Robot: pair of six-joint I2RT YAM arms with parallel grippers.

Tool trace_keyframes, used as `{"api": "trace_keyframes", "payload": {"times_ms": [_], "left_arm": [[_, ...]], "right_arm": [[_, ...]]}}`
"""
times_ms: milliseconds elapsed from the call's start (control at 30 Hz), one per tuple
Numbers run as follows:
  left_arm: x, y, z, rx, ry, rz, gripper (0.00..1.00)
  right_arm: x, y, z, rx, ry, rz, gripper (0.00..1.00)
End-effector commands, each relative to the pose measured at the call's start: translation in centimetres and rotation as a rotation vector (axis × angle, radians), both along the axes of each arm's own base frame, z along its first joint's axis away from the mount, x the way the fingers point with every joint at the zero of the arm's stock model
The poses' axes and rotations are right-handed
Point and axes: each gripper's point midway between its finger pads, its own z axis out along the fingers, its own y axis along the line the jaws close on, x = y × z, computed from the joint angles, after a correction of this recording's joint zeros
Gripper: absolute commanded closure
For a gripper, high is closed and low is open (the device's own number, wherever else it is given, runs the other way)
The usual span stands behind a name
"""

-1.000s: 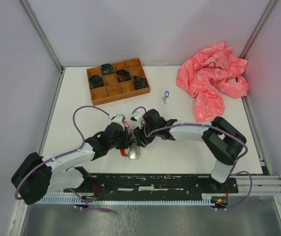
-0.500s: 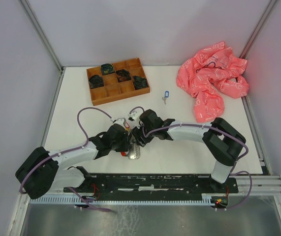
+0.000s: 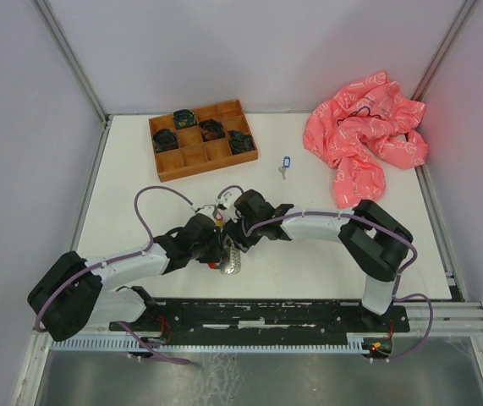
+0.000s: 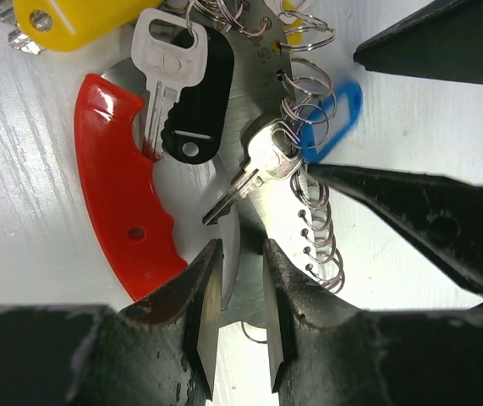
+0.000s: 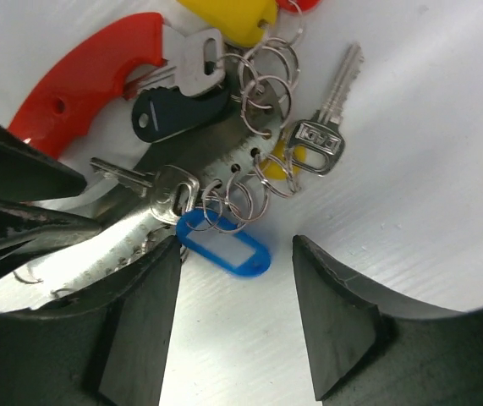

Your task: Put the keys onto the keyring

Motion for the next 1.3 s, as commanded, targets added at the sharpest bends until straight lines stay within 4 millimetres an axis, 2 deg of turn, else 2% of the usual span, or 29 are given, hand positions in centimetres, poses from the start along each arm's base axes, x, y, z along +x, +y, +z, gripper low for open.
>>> {"api": "trace_keyframes", "payload": {"times_ms": [0,233,367,433,567,700,767,900,1100,1267], "left_arm": [[-0.6,-0.3,-0.4,-0.017,0.027,-0.009,0.67],[-1.2,-0.2,-0.8,-0.007,0.046,-0.024,0.68],[-1.3,-0.1,-0.9,-0.008,0.046,-0.027,0.68],[-1.1,-0.2,-0.6,-0.015,0.039,-0.02,0.68],[-0.7,-0.3,-0.1,-0.027,0.019,0.001,0.68],[-0.4,-0.1,0.0,-0.027,0.01,0.025,0.69],[-0.4,-0.1,0.0,-0.029,0.011,0.031,0.69],[-0.4,-0.2,0.0,-0.039,0.01,0.03,0.69],[-0.5,-0.1,-0.1,-0.037,0.014,0.033,0.69],[-0.7,0.0,-0.4,-0.037,0.022,0.033,0.7]], "right_arm": [[2.0,-0.2,1.3,-0.016,-0.081,-0.078,0.39],[4.9,-1.6,4.3,0.06,-0.128,-0.291,0.42],[6.1,-2.4,4.9,0.106,-0.079,-0.363,0.45],[5.4,-1.9,5.3,0.113,-0.069,-0.298,0.45],[2.5,-0.9,6.0,0.118,-0.063,-0.17,0.45],[0.3,0.2,6.6,0.162,-0.017,-0.103,0.46],[-0.3,0.6,6.2,0.164,-0.005,-0.091,0.46],[-0.3,1.7,5.1,0.14,-0.005,-0.082,0.41],[1.0,3.2,4.4,0.121,-0.024,-0.113,0.37],[1.4,2.6,2.1,0.063,-0.012,-0.149,0.35]]}}
